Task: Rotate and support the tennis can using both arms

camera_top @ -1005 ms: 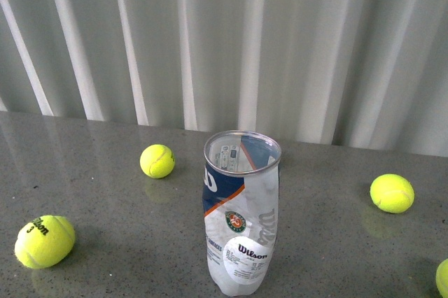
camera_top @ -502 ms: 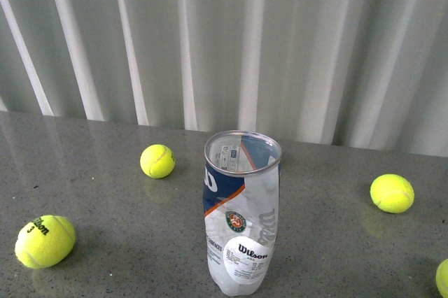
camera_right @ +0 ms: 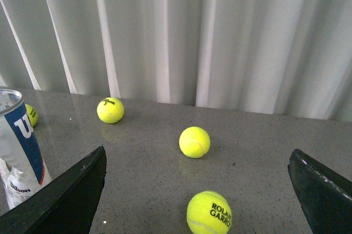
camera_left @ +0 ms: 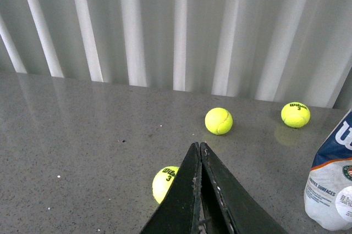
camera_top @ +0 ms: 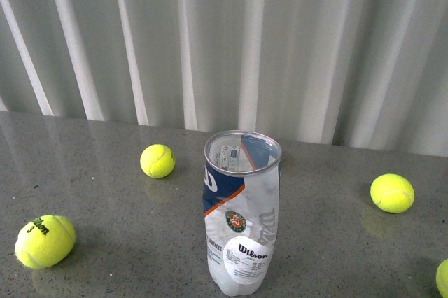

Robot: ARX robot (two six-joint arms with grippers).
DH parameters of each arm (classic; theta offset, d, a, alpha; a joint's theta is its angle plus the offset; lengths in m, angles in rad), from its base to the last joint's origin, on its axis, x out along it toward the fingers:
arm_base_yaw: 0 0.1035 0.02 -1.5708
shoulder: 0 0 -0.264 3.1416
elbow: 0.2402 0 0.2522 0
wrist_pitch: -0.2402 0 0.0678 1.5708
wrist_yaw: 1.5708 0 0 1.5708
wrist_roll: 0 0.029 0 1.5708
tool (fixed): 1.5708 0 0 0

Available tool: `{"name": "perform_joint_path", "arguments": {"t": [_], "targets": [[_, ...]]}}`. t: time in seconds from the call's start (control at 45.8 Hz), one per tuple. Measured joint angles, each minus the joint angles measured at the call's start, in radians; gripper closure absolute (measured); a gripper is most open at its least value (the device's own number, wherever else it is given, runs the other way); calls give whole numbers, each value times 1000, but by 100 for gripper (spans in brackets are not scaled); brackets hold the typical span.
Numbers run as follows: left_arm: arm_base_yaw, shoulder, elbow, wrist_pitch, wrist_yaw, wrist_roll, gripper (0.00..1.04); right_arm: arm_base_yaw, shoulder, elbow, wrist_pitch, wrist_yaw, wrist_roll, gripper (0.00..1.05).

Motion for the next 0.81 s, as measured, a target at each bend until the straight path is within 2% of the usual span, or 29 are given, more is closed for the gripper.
{"name": "perform_joint_path", "arguments": {"t": [0.087, 0.306, 0.437, 0.808], "targets": [[0, -126, 0, -162, 0, 0, 101, 0, 0, 0, 0, 0, 0, 7], [0, -170, 0, -177, 0, 0, 101, 0, 0, 0, 0, 0, 0, 7], [0, -170, 0, -177, 0, -2, 78, 0, 0, 0, 0, 0, 0, 7], [0, -170, 0, -178, 0, -2, 25, 0, 0, 0, 0, 0, 0, 7]]}}
